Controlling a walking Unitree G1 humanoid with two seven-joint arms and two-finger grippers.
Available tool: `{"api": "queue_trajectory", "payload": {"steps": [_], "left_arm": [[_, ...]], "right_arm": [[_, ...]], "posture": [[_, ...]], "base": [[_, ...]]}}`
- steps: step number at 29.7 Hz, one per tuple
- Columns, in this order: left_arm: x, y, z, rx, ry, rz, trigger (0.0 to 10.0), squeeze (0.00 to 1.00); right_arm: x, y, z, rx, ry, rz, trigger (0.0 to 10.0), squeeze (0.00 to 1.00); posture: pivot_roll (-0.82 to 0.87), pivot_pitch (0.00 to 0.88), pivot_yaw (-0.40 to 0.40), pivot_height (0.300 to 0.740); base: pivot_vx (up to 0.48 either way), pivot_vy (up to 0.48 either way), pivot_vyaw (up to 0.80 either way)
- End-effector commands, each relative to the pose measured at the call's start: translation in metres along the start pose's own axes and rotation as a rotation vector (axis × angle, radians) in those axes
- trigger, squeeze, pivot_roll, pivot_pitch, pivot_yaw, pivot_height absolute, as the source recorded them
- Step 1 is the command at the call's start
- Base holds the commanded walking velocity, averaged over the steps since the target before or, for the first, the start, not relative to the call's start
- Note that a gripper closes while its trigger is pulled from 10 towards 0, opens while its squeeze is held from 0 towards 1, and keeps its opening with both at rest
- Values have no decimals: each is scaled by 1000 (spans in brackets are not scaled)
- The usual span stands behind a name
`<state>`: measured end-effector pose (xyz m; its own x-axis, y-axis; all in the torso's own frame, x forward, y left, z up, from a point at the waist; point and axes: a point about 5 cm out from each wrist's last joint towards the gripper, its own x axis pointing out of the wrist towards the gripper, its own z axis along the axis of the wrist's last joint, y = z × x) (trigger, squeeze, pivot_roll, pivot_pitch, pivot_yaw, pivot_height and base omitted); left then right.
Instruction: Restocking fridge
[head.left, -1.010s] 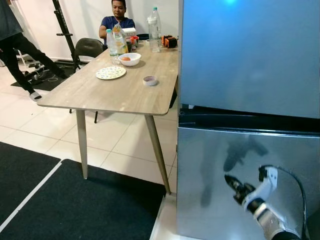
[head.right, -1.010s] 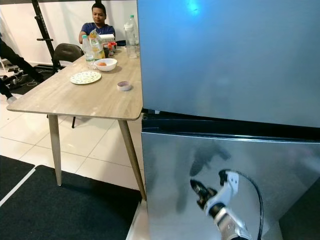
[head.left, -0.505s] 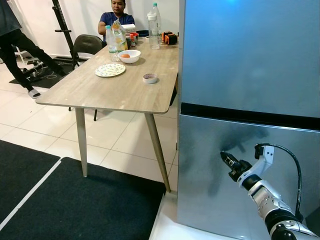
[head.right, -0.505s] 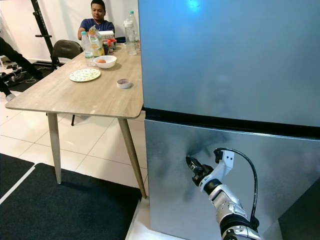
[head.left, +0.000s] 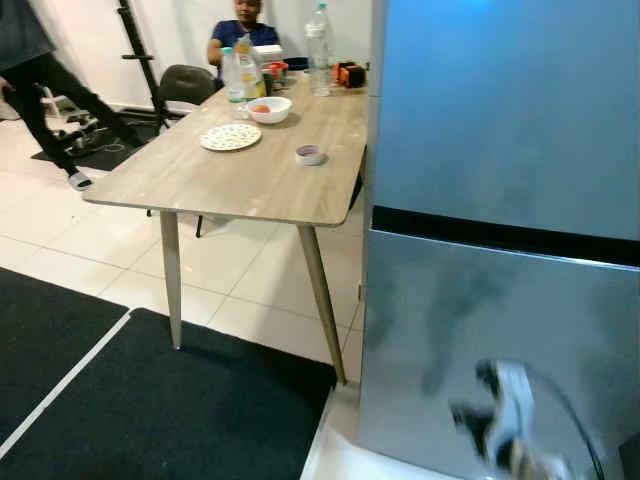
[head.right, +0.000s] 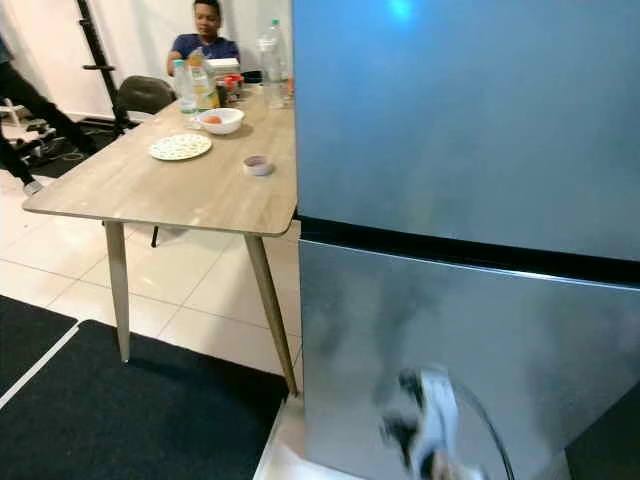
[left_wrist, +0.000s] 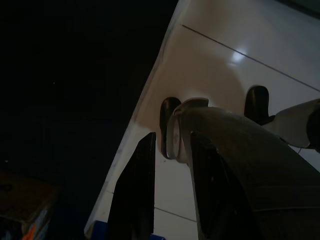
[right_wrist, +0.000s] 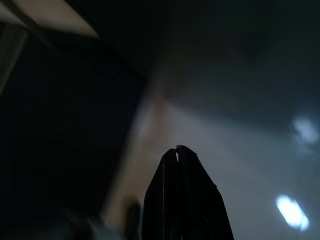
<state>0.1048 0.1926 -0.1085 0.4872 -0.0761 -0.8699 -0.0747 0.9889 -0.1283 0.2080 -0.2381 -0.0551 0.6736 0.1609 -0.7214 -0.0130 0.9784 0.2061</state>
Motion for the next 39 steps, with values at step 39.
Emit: {"api": "queue_trajectory", "payload": {"steps": [39], "left_arm": [[-2,-1,-9,-8,44,-6,10000,0]], "right_arm": [[-28,-8,-89,-181,359,-62,10000,0]], "posture": [[-77,24,20,740]], "base": [[0,0,773]]}}
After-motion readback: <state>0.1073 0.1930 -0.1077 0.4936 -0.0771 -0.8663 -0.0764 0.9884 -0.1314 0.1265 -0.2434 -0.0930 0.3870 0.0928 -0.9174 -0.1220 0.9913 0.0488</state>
